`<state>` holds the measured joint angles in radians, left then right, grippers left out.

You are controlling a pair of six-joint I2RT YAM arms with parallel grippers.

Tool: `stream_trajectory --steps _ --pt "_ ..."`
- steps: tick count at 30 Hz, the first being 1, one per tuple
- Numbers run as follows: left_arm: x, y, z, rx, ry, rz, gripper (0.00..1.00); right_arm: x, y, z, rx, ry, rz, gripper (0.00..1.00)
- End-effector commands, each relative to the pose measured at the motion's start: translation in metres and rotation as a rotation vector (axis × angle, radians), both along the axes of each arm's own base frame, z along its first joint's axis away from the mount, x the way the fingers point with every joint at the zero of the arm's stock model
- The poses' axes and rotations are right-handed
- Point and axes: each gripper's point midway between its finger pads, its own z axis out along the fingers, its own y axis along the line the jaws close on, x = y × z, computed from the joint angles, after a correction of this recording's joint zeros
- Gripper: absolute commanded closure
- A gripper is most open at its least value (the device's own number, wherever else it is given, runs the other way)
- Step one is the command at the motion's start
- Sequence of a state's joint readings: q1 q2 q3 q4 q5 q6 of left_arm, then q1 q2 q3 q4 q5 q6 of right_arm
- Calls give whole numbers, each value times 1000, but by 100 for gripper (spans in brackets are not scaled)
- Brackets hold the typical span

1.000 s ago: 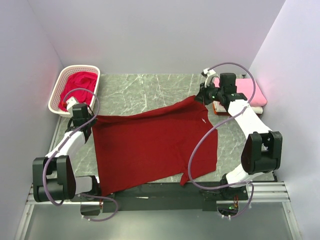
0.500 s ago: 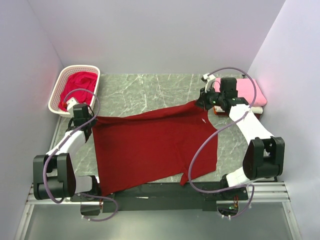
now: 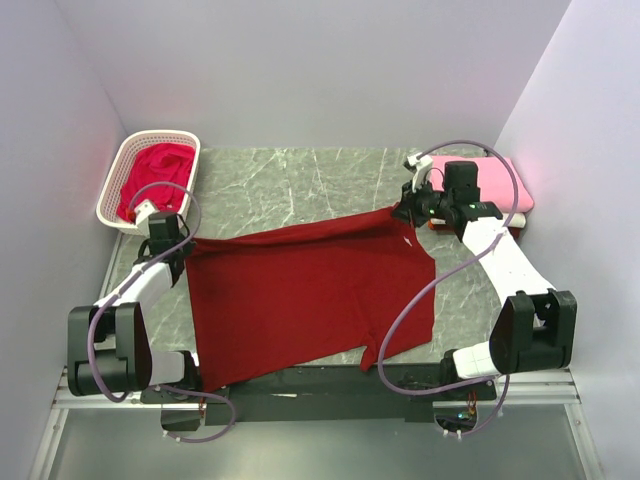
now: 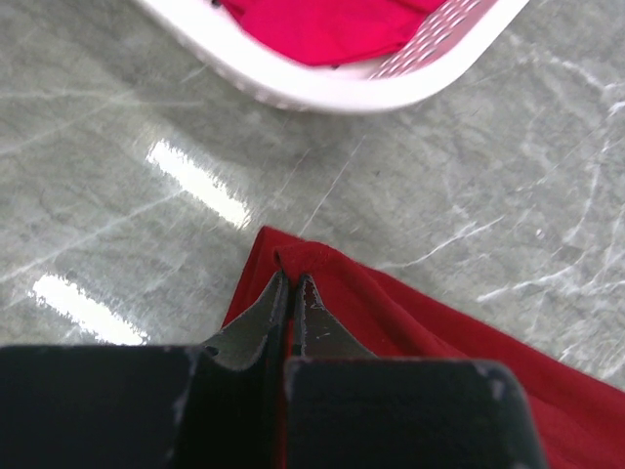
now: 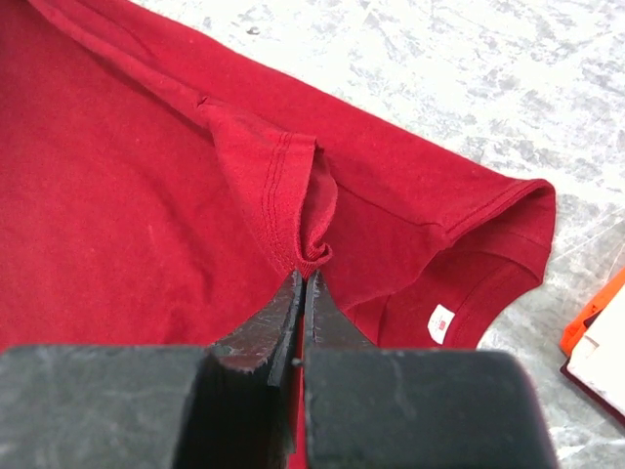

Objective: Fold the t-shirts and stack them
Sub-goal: Fold the tshirt

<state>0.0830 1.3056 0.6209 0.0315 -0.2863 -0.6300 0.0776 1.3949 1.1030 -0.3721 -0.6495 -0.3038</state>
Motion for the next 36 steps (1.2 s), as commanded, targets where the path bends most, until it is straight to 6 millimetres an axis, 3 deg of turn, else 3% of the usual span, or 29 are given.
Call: stream_trajectory --steps 1,11,15,18,19,20,21,22,24,25,29,36 --pt "-1 3 9 -3 -54 26 99 -6 -1 7 3 -31 15 100" --pt "-8 0 7 -17 -53 25 99 -9 -3 -2 -12 -14 11 100" --pt "-20 -2 -1 -44 -36 43 99 -14 -7 -9 -34 -10 7 100" --pt "-30 -7 -5 -90 -37 64 73 -20 -11 -20 -60 2 12 100" --pt "-36 -10 -8 -110 -23 64 58 -22 -12 -25 -66 8 14 100" --pt "-36 -13 1 -130 -63 63 53 -26 -13 -32 -80 19 19 100" --pt "-41 -18 0 -156 -65 51 40 -26 -15 -37 -91 25 13 100" --pt "-43 -19 14 -164 -119 51 38 -27 -16 -41 -100 30 13 100" --pt "-50 -20 23 -181 -154 68 30 -28 -20 -48 -116 39 4 100" --pt "-52 -20 41 -180 -214 63 30 -29 -21 -49 -121 39 5 100" --pt "-57 -19 76 -158 -310 50 26 -29 -25 -53 -129 51 -8 100" --pt "-51 -23 120 -105 -350 -31 25 -37 -26 -62 -155 76 33 100"
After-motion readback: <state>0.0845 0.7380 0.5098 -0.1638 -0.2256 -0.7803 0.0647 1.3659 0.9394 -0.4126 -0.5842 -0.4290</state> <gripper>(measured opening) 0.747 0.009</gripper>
